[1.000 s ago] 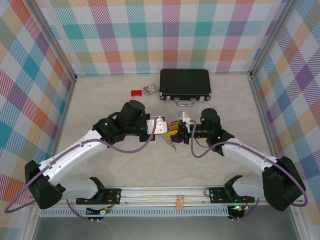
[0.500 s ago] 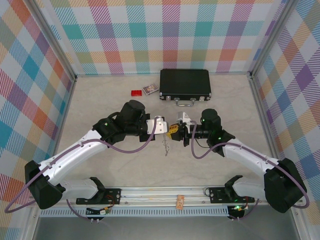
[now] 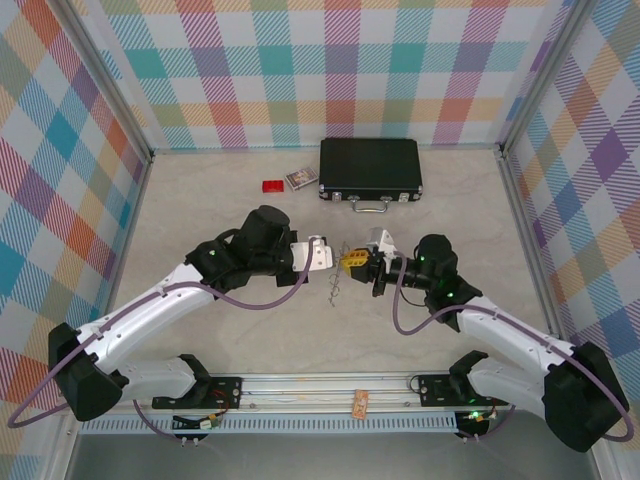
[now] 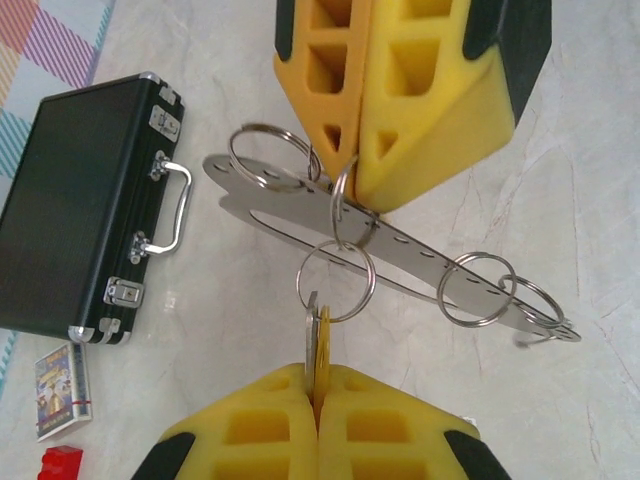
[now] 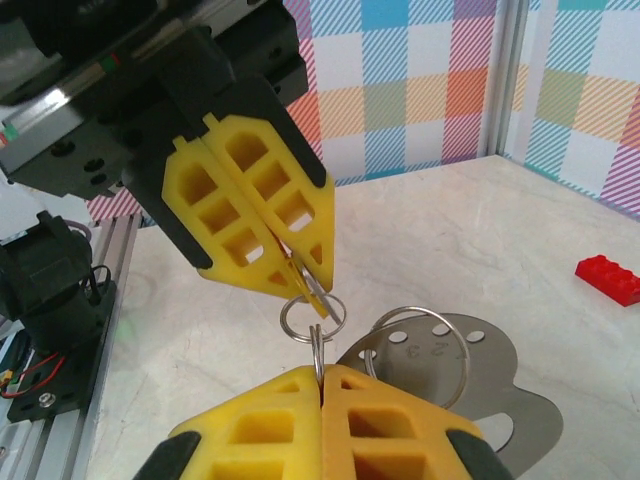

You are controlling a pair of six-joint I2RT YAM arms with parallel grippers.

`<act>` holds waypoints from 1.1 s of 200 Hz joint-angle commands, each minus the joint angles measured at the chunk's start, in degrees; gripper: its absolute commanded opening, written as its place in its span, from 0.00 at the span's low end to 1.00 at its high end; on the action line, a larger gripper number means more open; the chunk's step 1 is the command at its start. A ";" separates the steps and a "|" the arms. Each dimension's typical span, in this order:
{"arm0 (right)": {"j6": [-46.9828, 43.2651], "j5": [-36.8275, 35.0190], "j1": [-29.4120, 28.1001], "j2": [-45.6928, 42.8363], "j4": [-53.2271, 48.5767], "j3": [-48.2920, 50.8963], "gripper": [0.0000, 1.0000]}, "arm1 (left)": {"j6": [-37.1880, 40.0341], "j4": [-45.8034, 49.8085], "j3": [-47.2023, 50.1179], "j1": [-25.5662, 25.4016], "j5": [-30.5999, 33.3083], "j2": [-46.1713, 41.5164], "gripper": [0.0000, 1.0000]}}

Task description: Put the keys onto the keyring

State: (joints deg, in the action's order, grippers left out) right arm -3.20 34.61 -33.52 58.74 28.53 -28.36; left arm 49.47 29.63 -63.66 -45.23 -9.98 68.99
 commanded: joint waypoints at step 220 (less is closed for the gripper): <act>7.48 -46.63 0.90 -25.06 -25.53 2.98 0.95 | -7.46 -2.43 -31.50 -1.95 1.61 40.61 0.00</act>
State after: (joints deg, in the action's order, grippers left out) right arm 1.89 -3.51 -32.97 37.52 9.32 -26.20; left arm 43.59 29.21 -89.73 -46.74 -7.84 104.95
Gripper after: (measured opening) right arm 0.946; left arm 0.048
